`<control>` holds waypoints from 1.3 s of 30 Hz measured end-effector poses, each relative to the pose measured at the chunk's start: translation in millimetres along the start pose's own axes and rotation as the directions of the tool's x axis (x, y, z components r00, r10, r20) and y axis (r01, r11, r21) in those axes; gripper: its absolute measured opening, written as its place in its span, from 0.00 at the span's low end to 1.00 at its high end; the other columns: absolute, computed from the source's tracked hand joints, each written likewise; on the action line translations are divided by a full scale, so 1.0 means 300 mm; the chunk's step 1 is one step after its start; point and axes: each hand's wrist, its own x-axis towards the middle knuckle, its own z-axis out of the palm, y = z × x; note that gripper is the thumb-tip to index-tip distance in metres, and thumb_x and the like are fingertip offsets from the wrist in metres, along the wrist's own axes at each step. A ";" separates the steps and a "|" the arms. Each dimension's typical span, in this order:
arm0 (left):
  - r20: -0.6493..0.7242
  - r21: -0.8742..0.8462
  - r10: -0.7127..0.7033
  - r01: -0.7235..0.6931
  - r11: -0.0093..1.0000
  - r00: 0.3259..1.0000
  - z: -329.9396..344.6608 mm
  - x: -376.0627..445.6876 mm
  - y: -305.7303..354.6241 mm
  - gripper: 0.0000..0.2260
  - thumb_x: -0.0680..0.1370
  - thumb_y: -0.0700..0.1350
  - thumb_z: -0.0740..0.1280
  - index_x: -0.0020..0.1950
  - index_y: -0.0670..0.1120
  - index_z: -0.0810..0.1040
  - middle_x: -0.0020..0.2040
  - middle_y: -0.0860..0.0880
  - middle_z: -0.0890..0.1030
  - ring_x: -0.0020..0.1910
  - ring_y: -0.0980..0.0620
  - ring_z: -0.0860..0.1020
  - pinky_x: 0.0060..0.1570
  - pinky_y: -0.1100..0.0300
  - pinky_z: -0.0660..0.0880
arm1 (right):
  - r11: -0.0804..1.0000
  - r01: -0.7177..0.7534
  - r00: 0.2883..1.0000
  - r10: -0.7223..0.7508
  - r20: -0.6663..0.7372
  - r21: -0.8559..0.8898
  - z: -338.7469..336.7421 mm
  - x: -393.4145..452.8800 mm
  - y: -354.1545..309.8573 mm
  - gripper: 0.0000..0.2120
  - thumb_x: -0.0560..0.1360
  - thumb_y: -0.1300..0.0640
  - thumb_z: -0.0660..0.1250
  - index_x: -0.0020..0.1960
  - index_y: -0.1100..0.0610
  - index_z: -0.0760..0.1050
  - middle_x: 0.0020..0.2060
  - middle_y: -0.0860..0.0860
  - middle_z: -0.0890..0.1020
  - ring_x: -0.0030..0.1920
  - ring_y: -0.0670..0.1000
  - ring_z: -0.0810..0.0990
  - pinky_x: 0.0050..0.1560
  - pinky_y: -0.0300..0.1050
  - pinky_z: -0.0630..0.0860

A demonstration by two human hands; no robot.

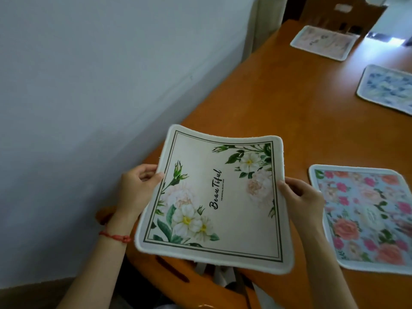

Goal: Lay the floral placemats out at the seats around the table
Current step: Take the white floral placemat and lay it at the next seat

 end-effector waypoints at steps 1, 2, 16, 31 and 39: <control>0.027 0.000 0.002 -0.002 1.000 1.000 0.012 0.031 -0.001 0.06 0.72 0.36 0.69 0.46 0.44 0.79 0.35 0.55 0.79 0.27 0.68 0.77 0.27 0.76 0.71 | 1.000 -0.015 1.000 0.015 -0.020 0.001 0.009 0.001 0.002 0.06 0.73 0.60 0.67 0.48 0.52 0.76 0.34 0.43 0.78 0.31 0.36 0.79 0.29 0.25 0.72; 0.058 0.005 0.004 -0.004 1.000 0.998 0.022 0.060 -0.002 0.06 0.72 0.35 0.69 0.46 0.44 0.78 0.35 0.55 0.78 0.27 0.68 0.77 0.26 0.76 0.71 | 1.000 -0.031 0.999 0.031 -0.041 -0.003 0.020 0.000 0.005 0.06 0.73 0.60 0.67 0.48 0.52 0.76 0.34 0.43 0.78 0.31 0.34 0.78 0.28 0.25 0.72; 0.414 0.117 0.056 -0.114 0.987 0.909 0.186 0.404 -0.057 0.10 0.73 0.39 0.69 0.53 0.40 0.79 0.38 0.53 0.79 0.36 0.56 0.78 0.37 0.62 0.76 | 0.968 -0.223 0.930 0.176 -0.322 -0.113 0.172 0.024 0.068 0.10 0.73 0.59 0.66 0.53 0.62 0.79 0.37 0.51 0.81 0.36 0.47 0.80 0.35 0.30 0.77; 0.485 0.229 0.028 -0.158 0.961 0.874 0.389 0.522 -0.190 0.12 0.74 0.40 0.68 0.56 0.38 0.78 0.48 0.41 0.82 0.40 0.50 0.78 0.34 0.67 0.71 | 0.901 -0.423 0.850 0.358 -0.387 -0.096 0.274 0.109 0.272 0.11 0.74 0.58 0.66 0.54 0.61 0.78 0.43 0.54 0.83 0.40 0.50 0.81 0.36 0.38 0.77; 0.478 0.244 0.011 -0.145 0.959 0.878 0.437 0.530 -0.245 0.13 0.74 0.41 0.68 0.57 0.38 0.78 0.49 0.40 0.82 0.43 0.49 0.77 0.42 0.59 0.74 | 0.868 -0.477 0.821 0.384 -0.422 -0.139 0.283 0.112 0.324 0.12 0.75 0.58 0.65 0.56 0.63 0.77 0.47 0.56 0.82 0.42 0.47 0.76 0.33 0.29 0.67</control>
